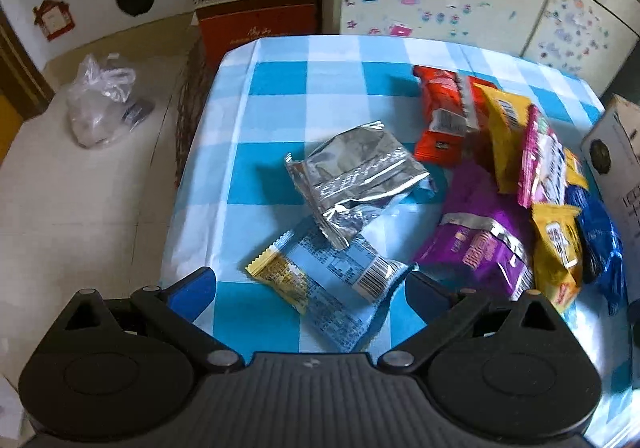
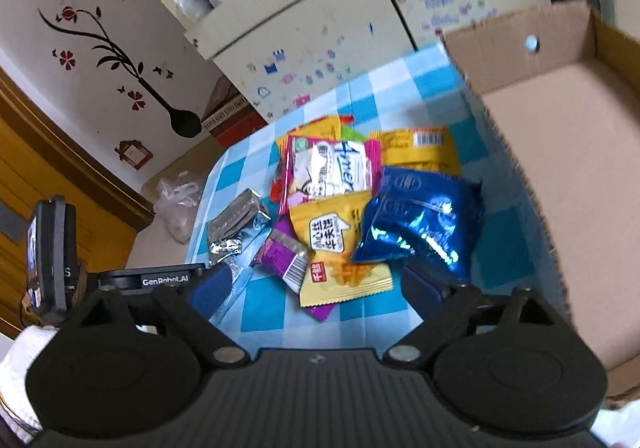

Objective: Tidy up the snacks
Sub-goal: 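Lower the right tool onto the yellow waffle packet while the left tool approaches the light-blue wafer packet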

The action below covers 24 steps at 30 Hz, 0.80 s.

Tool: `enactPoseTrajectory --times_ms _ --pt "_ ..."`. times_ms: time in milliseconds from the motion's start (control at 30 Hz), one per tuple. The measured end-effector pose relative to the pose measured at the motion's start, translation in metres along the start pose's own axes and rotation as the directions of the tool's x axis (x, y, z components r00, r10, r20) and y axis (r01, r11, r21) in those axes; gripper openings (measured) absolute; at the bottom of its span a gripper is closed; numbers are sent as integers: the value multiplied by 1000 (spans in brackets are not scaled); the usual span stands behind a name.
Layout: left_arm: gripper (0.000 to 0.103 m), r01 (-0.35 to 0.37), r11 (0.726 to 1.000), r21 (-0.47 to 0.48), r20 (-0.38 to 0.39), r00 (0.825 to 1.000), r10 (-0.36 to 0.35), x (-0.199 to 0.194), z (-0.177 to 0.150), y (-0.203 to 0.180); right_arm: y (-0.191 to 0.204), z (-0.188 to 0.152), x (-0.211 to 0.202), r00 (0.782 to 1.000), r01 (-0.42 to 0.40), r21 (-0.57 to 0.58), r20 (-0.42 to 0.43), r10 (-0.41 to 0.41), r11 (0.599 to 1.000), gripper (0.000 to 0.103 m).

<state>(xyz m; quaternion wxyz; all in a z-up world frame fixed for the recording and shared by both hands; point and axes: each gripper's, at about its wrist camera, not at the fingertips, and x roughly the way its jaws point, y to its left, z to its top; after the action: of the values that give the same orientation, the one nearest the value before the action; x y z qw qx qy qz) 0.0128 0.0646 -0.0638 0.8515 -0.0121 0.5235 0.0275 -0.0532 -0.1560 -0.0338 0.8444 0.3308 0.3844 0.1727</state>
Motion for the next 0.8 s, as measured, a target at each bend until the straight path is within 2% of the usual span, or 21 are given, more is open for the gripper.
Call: enactPoseTrajectory --times_ms 267,567,667,733,800 --pt "103 11 997 -79 -3 1000 -12 13 3 4 -6 -2 27 999 42 30 3 -42 999 91" --pt "103 25 979 -201 -20 999 -29 27 5 9 -6 0 50 998 68 37 5 -68 997 91" --pt "103 -4 978 -210 -25 1000 -1 31 5 7 -4 0 56 998 67 27 -2 -67 997 91" --pt "103 -22 981 -194 -26 1000 18 32 4 4 -4 -1 59 998 69 26 -2 -69 997 88" --pt "103 -41 985 -167 -28 999 37 33 4 0 -3 -1 60 997 72 10 -2 -72 997 80"
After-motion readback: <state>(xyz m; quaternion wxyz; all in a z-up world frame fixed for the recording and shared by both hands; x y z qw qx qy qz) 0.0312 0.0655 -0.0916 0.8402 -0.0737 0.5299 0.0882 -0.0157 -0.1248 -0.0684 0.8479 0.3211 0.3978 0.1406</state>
